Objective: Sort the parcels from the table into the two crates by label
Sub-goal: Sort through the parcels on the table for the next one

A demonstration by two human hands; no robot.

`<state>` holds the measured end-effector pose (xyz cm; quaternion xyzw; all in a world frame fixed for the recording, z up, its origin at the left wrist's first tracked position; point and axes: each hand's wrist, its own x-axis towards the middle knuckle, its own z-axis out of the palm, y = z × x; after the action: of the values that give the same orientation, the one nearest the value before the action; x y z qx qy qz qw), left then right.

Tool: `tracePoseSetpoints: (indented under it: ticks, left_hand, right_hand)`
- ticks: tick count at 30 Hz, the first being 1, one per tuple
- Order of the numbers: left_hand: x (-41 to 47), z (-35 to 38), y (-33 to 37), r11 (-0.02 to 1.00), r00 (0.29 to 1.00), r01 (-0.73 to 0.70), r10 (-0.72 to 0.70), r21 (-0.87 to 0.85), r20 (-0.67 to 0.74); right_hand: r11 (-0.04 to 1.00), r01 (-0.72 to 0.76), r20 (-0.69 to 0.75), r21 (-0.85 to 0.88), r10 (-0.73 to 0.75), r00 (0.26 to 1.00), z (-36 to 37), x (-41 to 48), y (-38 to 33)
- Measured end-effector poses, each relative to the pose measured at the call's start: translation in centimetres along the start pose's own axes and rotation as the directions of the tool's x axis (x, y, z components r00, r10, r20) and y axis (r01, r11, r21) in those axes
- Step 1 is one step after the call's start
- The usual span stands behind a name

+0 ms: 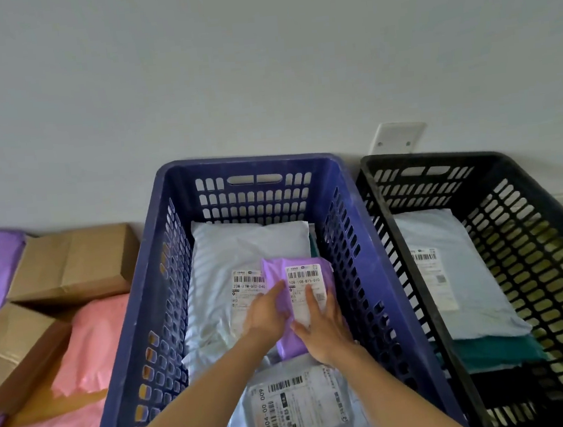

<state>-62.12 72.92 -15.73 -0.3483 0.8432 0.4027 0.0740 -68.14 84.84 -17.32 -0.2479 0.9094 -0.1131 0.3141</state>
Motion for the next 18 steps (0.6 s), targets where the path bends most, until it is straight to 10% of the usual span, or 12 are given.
tracePoseSetpoints:
  ticks: [18]
  left_hand:
    - [-3.3, -3.1, -0.5, 0.997, 0.995, -0.081, 0.082, 0.007, -0.052]
  right_hand:
    - [0.985, 0.130, -0.193, 0.114, -0.106, 0.976, -3.1, -1.2, -2.5]
